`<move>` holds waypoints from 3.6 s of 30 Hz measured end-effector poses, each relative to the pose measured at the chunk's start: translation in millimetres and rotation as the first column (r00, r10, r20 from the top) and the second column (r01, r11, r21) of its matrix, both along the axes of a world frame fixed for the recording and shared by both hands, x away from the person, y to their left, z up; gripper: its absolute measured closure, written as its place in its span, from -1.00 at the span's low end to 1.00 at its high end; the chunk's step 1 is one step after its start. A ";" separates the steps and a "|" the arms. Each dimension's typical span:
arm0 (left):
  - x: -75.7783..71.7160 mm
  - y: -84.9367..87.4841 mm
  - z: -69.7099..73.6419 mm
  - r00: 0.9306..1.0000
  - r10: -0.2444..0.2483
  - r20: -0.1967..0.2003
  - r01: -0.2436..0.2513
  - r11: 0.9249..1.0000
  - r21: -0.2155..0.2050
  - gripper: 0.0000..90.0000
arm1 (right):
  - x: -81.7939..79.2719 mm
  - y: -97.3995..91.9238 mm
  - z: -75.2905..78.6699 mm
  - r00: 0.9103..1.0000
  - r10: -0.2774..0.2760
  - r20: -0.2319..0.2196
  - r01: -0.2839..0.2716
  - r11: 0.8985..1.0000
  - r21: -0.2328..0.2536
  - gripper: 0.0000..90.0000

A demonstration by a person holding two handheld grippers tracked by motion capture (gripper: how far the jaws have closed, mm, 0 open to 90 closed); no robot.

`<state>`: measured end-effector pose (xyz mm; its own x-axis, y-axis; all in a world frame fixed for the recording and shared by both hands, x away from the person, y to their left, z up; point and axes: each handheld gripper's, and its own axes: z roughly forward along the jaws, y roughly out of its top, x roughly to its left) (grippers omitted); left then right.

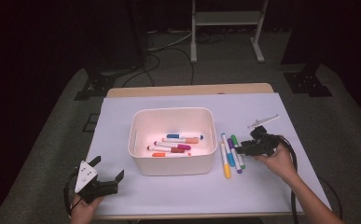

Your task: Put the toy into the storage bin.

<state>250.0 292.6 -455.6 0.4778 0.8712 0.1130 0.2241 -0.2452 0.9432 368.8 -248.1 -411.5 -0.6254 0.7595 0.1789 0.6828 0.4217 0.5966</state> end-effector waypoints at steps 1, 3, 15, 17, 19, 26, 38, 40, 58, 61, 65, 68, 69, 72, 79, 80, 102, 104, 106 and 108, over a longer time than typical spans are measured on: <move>0.0 -0.1 0.0 1.000 -0.001 0.000 0.001 1.000 0.000 -1.00 | 1.8 1.5 -3.2 1.000 -0.017 0.003 0.017 1.000 -0.012 0.28; 0.0 0.0 0.0 1.000 -0.002 -0.001 0.002 1.000 0.000 -1.00 | 5.1 4.0 -8.4 0.999 -0.035 0.003 0.035 0.999 -0.038 0.29; 0.1 0.2 0.0 1.000 -0.005 0.000 0.005 1.000 -0.002 -1.00 | 6.0 -10.9 -23.3 0.993 -0.117 -0.010 0.115 0.987 -0.108 0.32; -0.1 0.0 0.0 1.000 -0.005 0.000 0.005 1.000 0.001 -1.00 | 3.5 -17.1 -23.4 0.991 -0.133 0.003 0.132 0.984 -0.121 0.37; -0.1 0.0 0.0 1.000 -0.004 0.000 0.004 1.000 0.000 -1.00 | 1.3 -23.1 -23.9 0.989 -0.147 0.009 0.147 0.980 -0.132 0.45; 0.2 0.0 -0.1 1.000 0.000 -0.002 0.000 1.000 -0.002 -1.00 | -4.3 -36.4 -26.4 0.985 -0.170 0.023 0.172 0.976 -0.131 0.68; 0.6 -0.1 0.0 1.000 0.003 -0.006 -0.003 1.000 0.004 -1.00 | -14.6 -49.6 -13.6 0.989 -0.147 -0.033 0.145 0.988 -0.045 0.69; 0.8 -0.1 0.1 1.000 0.003 -0.008 -0.003 1.000 0.006 -1.00 | -17.8 -48.5 -6.5 0.990 -0.138 -0.026 0.137 0.990 -0.040 0.69; 0.3 0.0 0.0 1.000 0.006 -0.002 -0.006 1.000 -0.003 -1.00 | -33.8 -22.9 98.9 0.997 0.002 0.072 -0.008 0.996 0.089 0.69; 0.2 0.5 0.1 1.000 0.006 -0.003 -0.006 1.000 -0.006 -1.00 | -36.5 -12.1 114.3 0.995 0.048 0.089 -0.055 0.995 0.082 0.69; 0.1 0.4 0.1 1.000 0.005 -0.005 -0.005 1.000 -0.007 -1.00 | -40.6 5.6 132.9 0.989 0.099 0.114 -0.108 0.991 0.074 0.69; 0.0 0.5 0.1 1.000 0.004 -0.004 -0.004 1.000 -0.006 -1.00 | -43.5 20.5 145.6 0.980 0.149 0.128 -0.159 0.985 0.071 0.69; 0.0 0.5 0.1 1.000 0.004 -0.004 -0.004 1.000 -0.005 -1.00 | -44.1 25.6 149.3 0.977 0.168 0.134 -0.178 0.982 0.067 0.69; 0.3 0.5 0.1 1.000 0.003 -0.005 -0.003 1.000 -0.007 -1.00 | -45.9 42.1 159.2 0.967 0.214 0.140 -0.224 0.973 0.060 0.69; 0.2 0.7 0.1 1.000 0.002 -0.004 -0.002 1.000 -0.009 -1.00 | -41.7 82.1 171.4 0.941 0.312 0.133 -0.322 0.945 0.059 0.69; 0.3 0.7 0.1 1.000 0.002 -0.004 -0.002 1.000 -0.009 -1.00 | -40.5 87.3 172.4 0.934 0.331 0.132 -0.341 0.939 0.056 0.69; 1.0 1.1 0.2 1.000 -0.005 -0.007 0.005 1.000 -0.008 -1.00 | -17.6 174.1 151.1 0.866 0.499 0.020 -0.499 0.866 0.016 0.69; 0.8 0.9 0.3 1.000 -0.006 -0.006 0.006 1.000 -0.007 -1.00 | -16.1 180.0 147.7 0.862 0.507 0.008 -0.507 0.862 0.013 0.69; 0.5 0.8 0.2 1.000 -0.007 -0.004 0.007 1.000 -0.007 -1.00 | -14.3 185.2 144.1 0.857 0.516 -0.004 -0.516 0.857 0.008 0.69; 0.6 1.0 0.3 1.000 -0.008 -0.006 0.008 1.000 -0.008 -1.00 | -12.1 190.0 140.5 0.854 0.520 -0.014 -0.520 0.854 0.004 0.69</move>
